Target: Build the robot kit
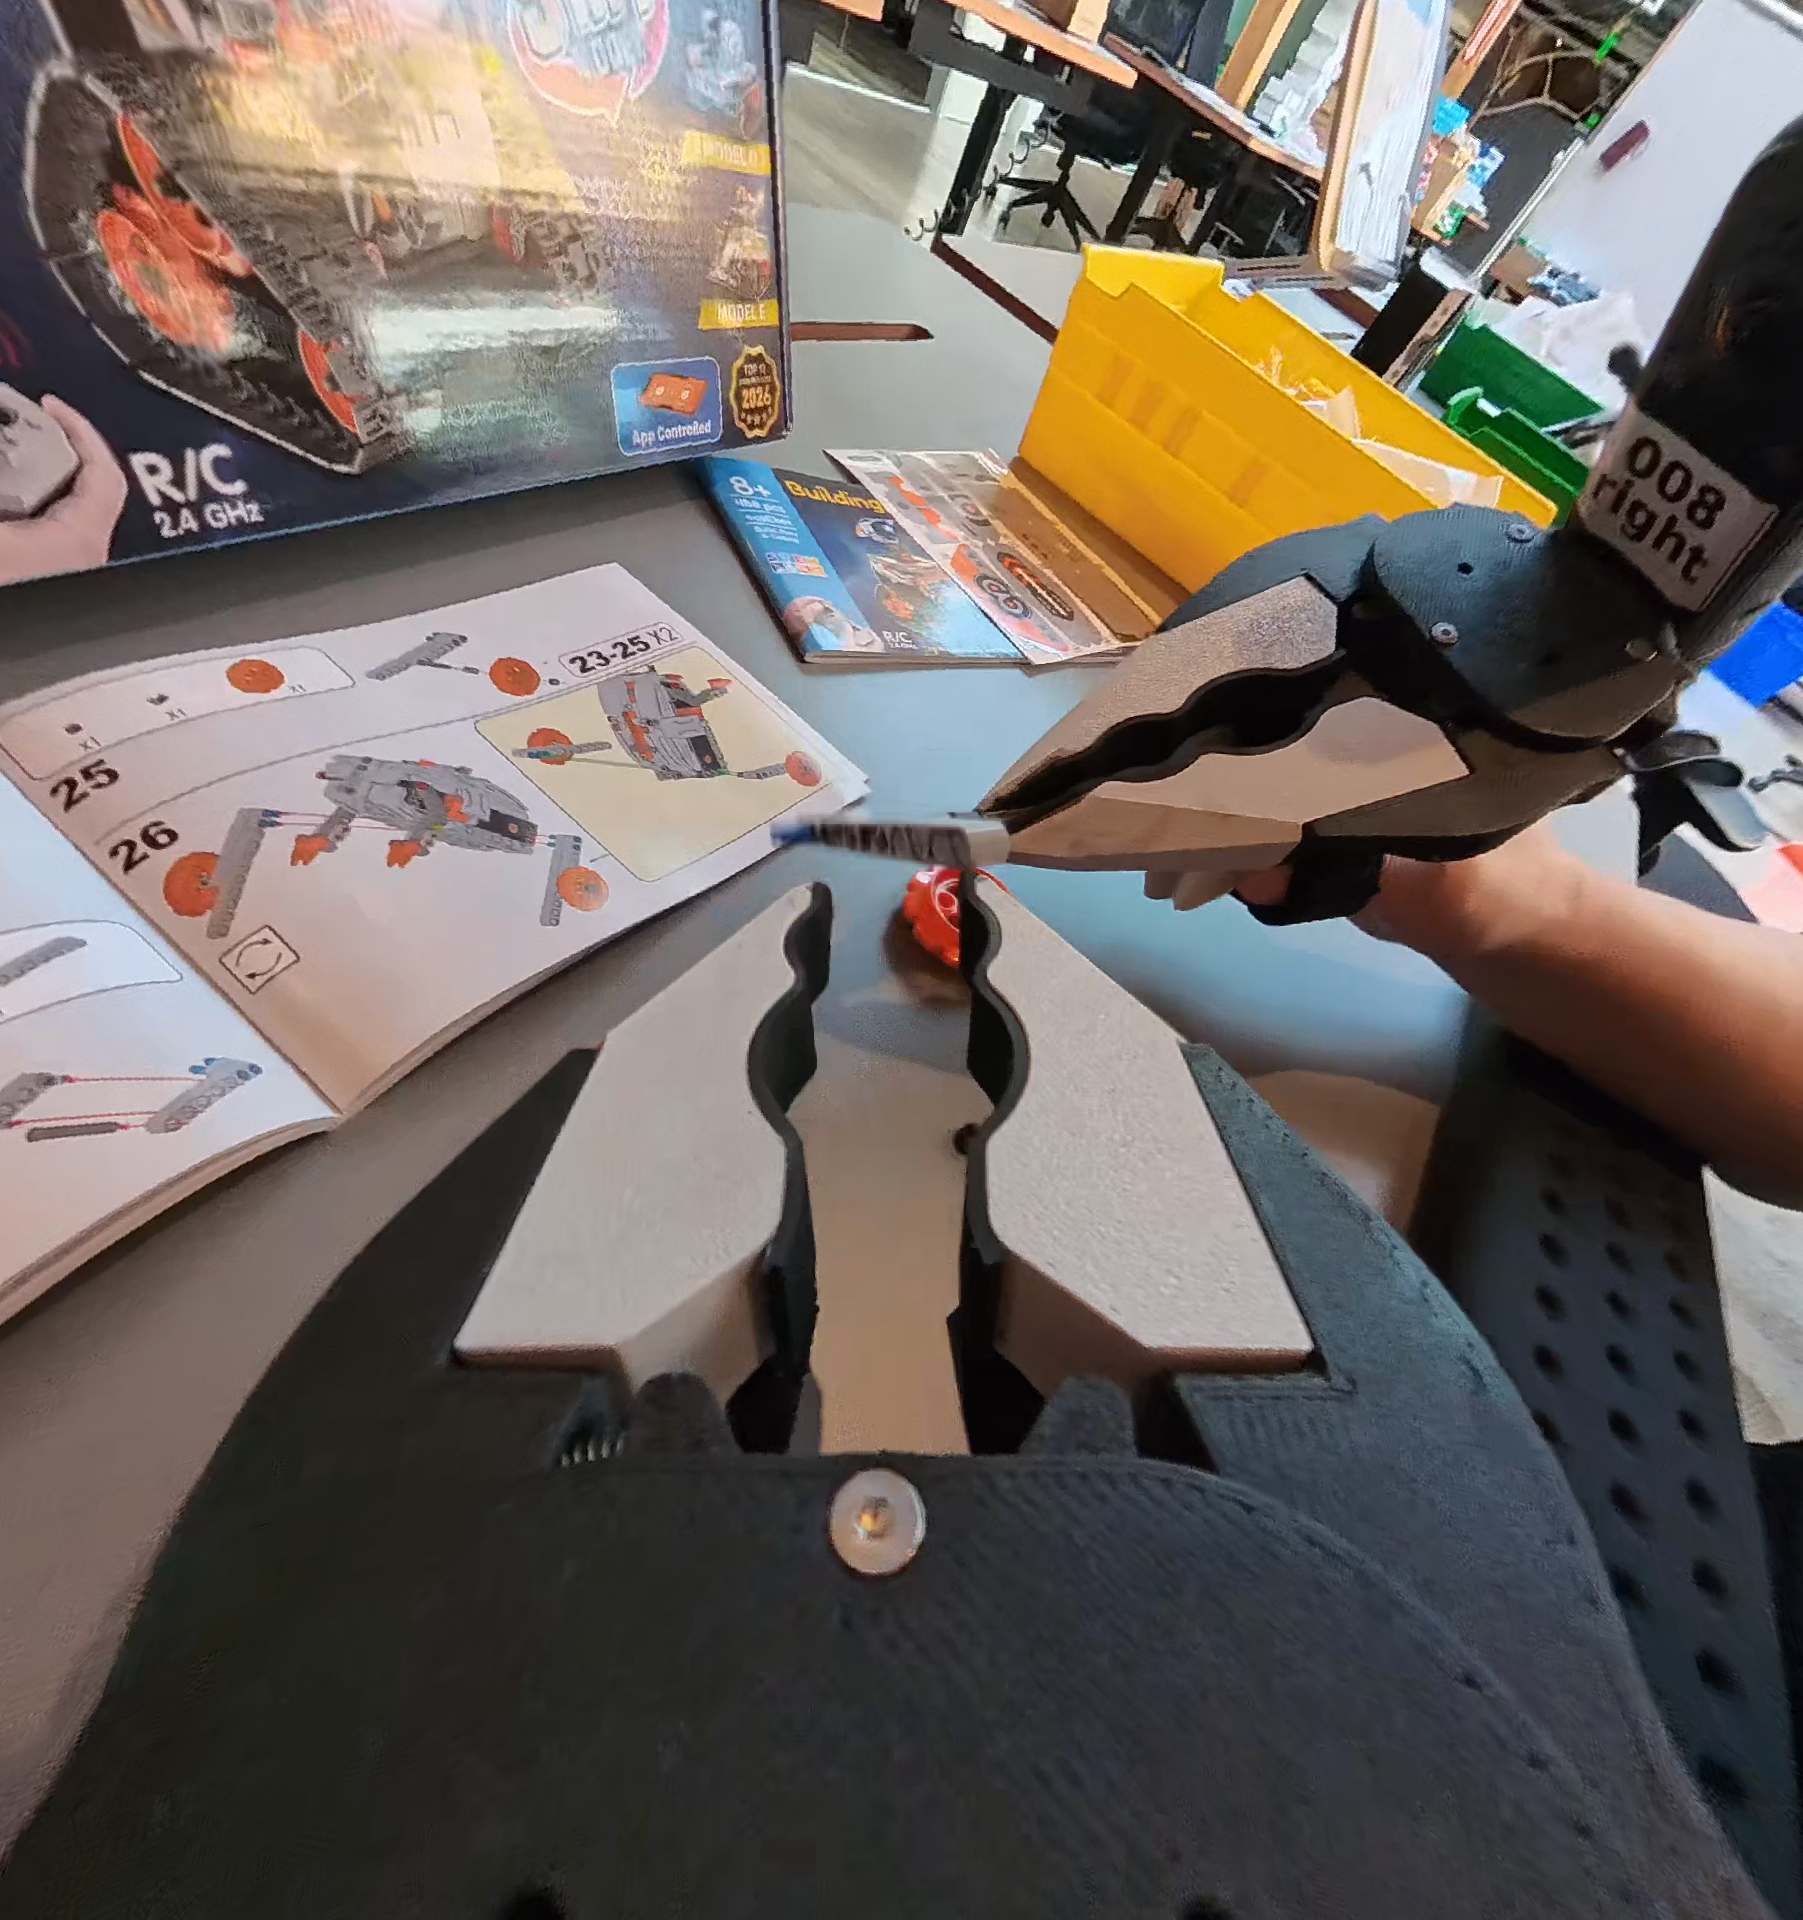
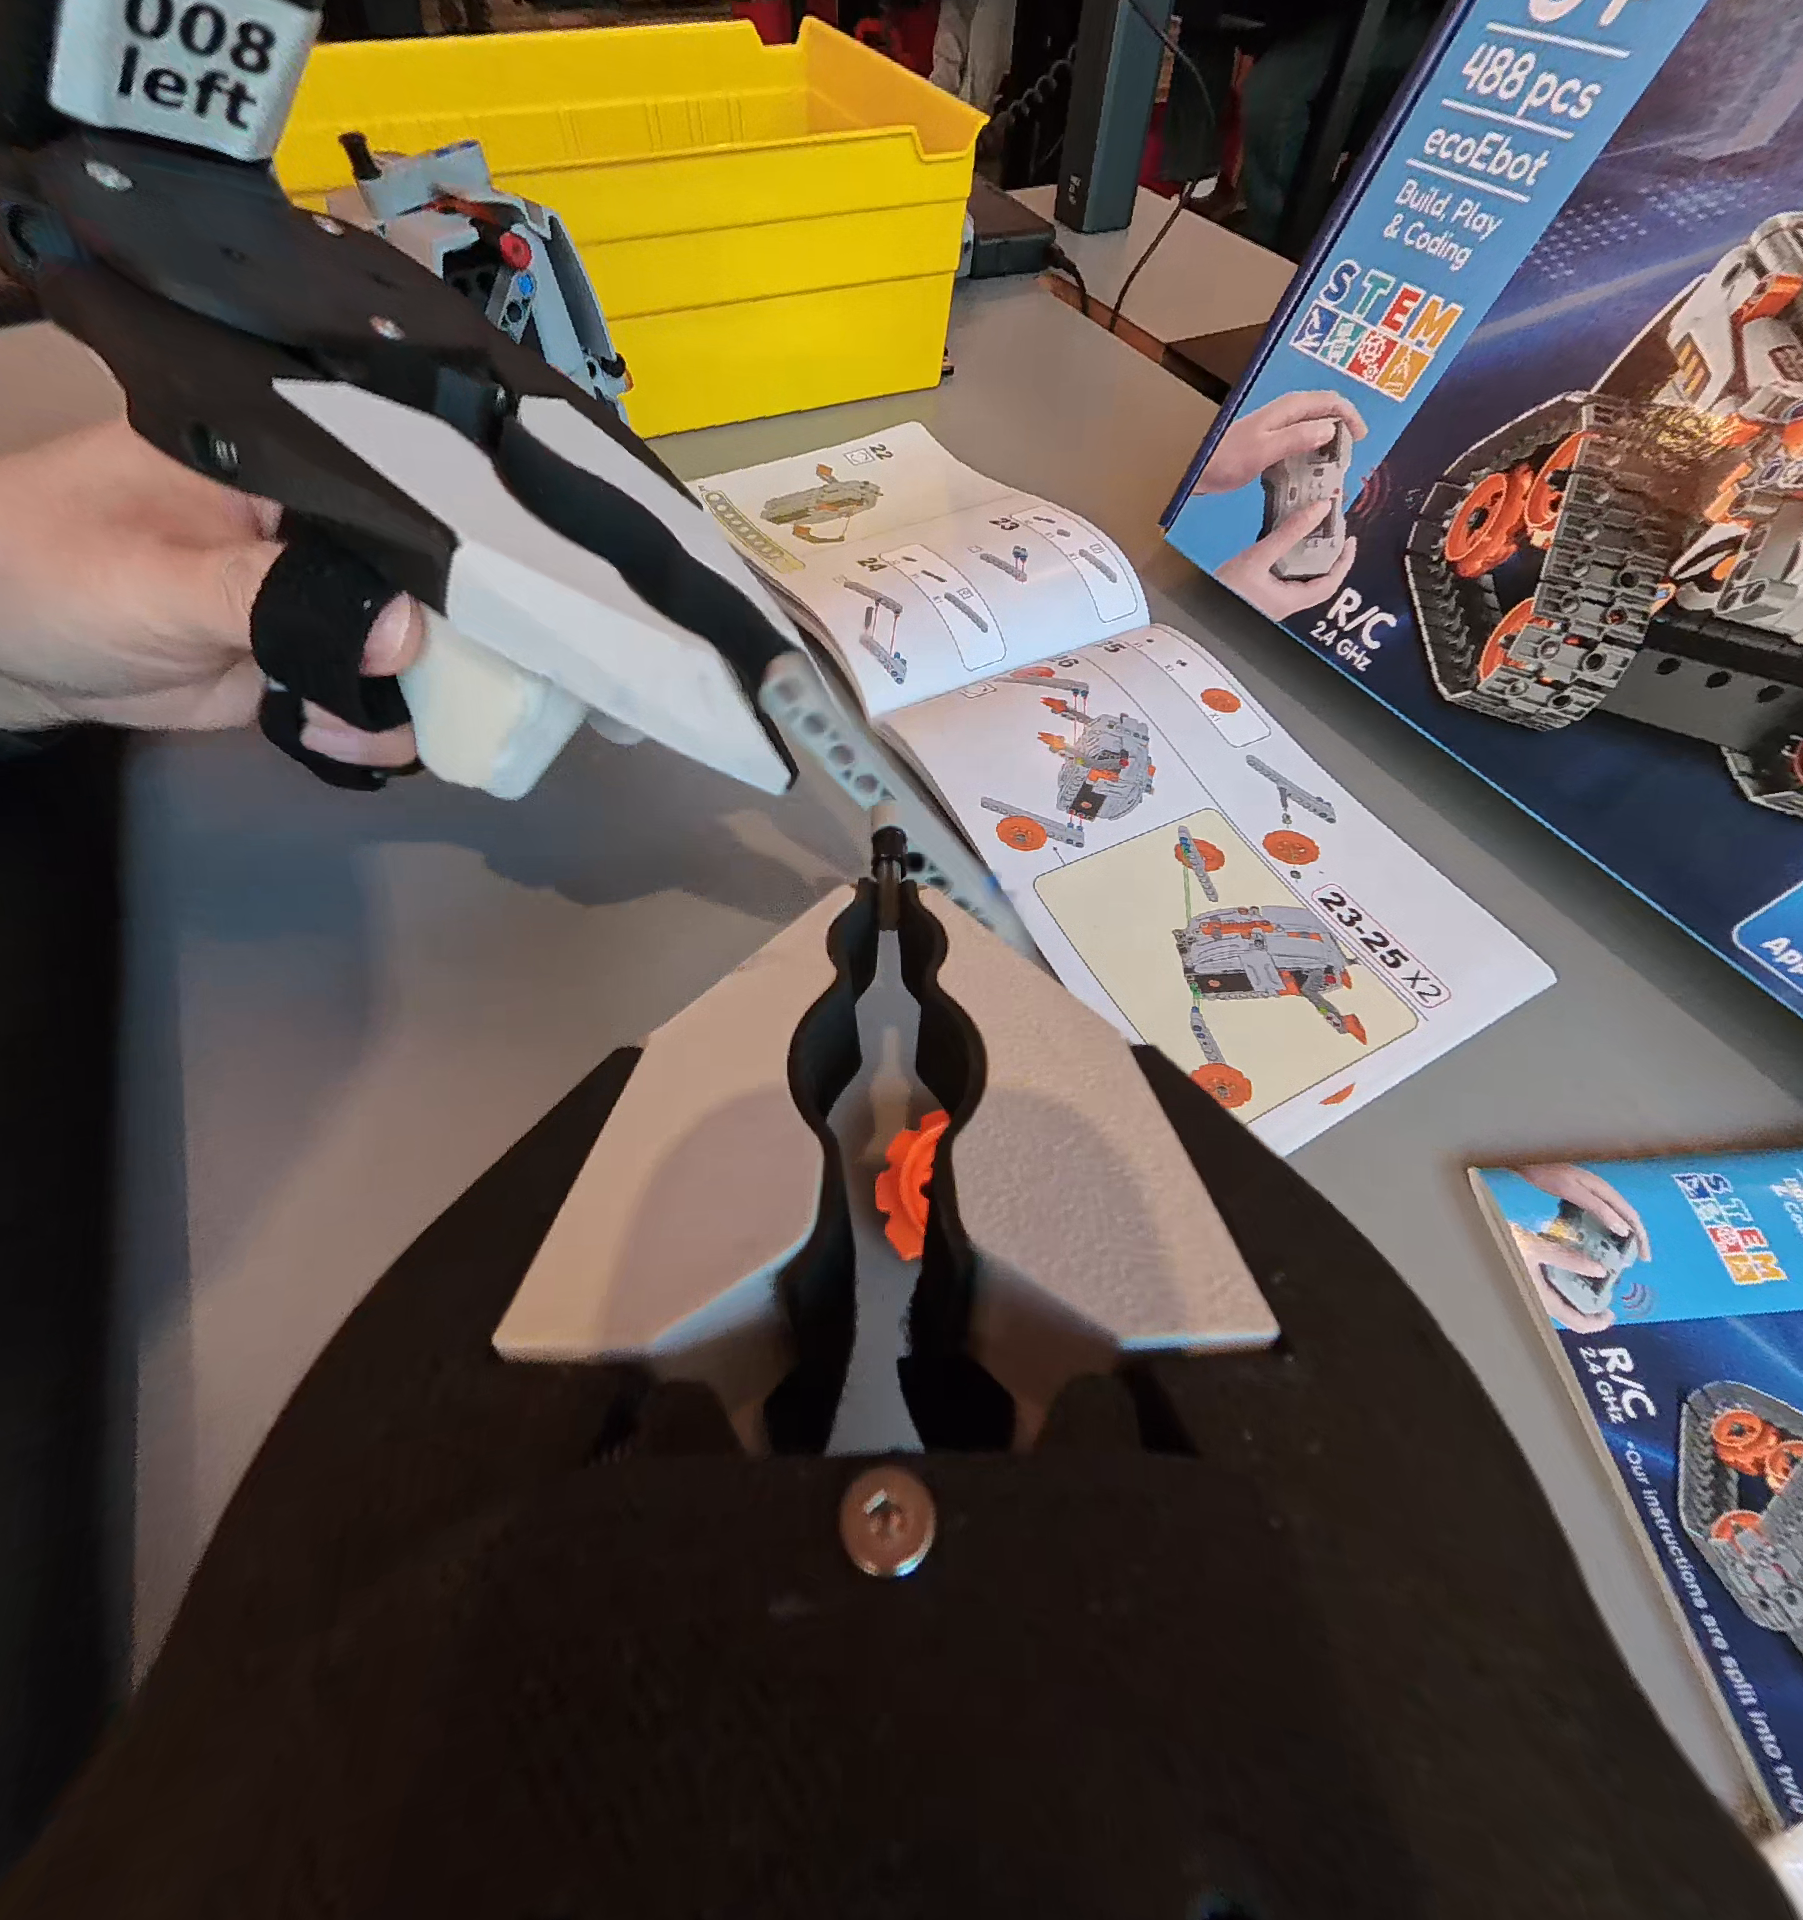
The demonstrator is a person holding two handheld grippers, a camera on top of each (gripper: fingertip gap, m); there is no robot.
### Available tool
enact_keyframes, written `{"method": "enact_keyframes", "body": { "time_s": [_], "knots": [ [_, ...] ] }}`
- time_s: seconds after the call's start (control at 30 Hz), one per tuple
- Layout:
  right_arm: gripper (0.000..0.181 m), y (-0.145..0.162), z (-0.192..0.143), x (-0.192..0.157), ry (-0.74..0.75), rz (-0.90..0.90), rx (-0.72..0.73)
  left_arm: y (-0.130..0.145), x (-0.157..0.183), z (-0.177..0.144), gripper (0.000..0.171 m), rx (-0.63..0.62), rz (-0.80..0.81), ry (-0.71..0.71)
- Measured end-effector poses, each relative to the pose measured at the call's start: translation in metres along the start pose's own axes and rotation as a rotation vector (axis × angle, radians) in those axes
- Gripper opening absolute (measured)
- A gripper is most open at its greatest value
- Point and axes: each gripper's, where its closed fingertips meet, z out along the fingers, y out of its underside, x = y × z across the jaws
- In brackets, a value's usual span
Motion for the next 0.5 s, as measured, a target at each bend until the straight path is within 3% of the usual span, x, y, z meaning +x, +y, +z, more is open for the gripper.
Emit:
{"method": "enact_keyframes", "body": {
  "time_s": [0.13,0.3,0.5],
  "knots": [
    [0.002,-0.002,-0.003,0.002,0.038,-0.082,-0.004,-0.009,0.014,-0.011,0.007,0.028,-0.161,0.14],
    [0.002,-0.005,-0.005,0.003,0.049,-0.124,0.009,-0.015,0.03,-0.018,0.023,0.035,-0.483,0.369],
    [0.002,-0.02,-0.019,0.002,0.05,-0.226,0.084,-0.02,0.06,-0.02,0.03,0.035,-0.465,0.537]
  ]
}}
